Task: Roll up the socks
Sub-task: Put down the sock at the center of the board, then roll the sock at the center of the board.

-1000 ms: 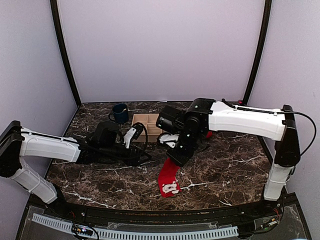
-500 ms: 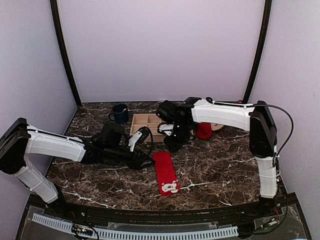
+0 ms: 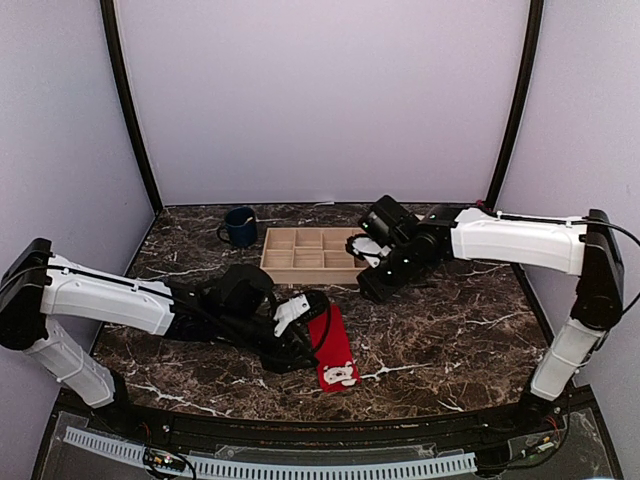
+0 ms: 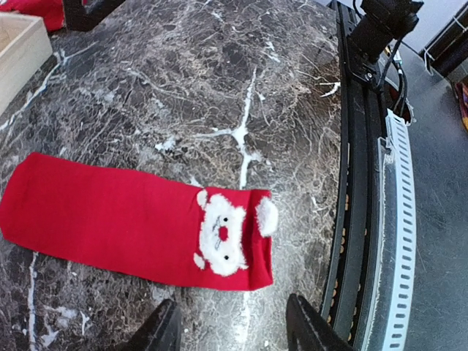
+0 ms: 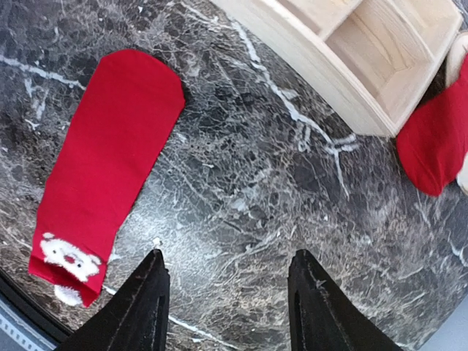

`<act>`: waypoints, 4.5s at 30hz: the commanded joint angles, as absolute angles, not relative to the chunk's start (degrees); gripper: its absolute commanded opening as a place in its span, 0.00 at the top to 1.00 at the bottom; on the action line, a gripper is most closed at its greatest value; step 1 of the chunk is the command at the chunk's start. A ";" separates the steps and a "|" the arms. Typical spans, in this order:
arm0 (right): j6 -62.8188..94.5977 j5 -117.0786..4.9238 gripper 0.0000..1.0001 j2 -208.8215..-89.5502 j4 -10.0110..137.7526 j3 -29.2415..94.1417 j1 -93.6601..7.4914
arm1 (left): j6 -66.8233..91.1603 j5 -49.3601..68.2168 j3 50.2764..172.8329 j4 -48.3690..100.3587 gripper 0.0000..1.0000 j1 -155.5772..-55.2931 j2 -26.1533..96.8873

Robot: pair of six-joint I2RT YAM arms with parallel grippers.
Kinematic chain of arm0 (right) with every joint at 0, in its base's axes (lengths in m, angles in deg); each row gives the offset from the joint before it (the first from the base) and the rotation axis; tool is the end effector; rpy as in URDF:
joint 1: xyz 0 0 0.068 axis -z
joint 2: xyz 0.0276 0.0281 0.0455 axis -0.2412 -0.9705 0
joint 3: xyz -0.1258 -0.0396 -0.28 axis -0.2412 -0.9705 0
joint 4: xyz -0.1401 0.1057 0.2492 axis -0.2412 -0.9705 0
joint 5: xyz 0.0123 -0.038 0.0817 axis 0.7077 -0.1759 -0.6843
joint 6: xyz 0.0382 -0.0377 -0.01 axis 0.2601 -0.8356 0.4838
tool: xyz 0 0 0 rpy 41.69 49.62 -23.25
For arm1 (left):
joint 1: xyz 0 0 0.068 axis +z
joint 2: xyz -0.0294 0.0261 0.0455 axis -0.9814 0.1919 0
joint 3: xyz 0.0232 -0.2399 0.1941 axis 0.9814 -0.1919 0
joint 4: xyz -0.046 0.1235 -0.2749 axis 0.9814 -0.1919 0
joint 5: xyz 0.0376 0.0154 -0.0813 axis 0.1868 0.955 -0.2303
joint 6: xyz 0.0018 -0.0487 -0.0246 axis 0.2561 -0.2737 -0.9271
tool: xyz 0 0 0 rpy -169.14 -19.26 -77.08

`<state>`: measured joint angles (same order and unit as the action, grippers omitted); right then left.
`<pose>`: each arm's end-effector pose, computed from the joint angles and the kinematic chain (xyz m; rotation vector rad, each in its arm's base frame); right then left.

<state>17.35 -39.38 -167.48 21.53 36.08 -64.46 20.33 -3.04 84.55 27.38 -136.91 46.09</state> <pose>0.2670 0.3149 0.2694 -0.9087 2.4931 0.1289 0.1716 -0.2989 0.2033 1.2660 1.9924 -0.9620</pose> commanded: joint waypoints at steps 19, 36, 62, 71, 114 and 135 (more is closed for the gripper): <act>24.91 -42.44 0.45 -152.37 44.23 15.78 -58.19 | 43.98 21.50 88.01 24.85 0.53 -152.54 52.29; 24.28 -44.46 0.45 -150.28 45.42 13.59 -57.12 | 44.94 17.29 95.17 19.57 0.60 -153.29 58.38; 24.46 -45.40 0.45 -150.47 44.96 14.33 -57.11 | 45.70 19.92 98.44 15.04 0.90 -153.51 64.73; 25.03 -46.61 0.45 -150.72 45.19 14.48 -57.07 | 42.00 18.84 98.45 13.57 0.93 -153.47 63.38; 22.97 -38.05 0.47 -138.21 54.60 -5.02 -82.06 | 32.05 -29.05 112.15 -10.95 1.00 -131.40 76.92; 3.60 -30.38 0.54 -153.47 63.04 -0.40 -97.25 | 28.24 -39.05 111.13 -11.59 1.00 -127.38 81.77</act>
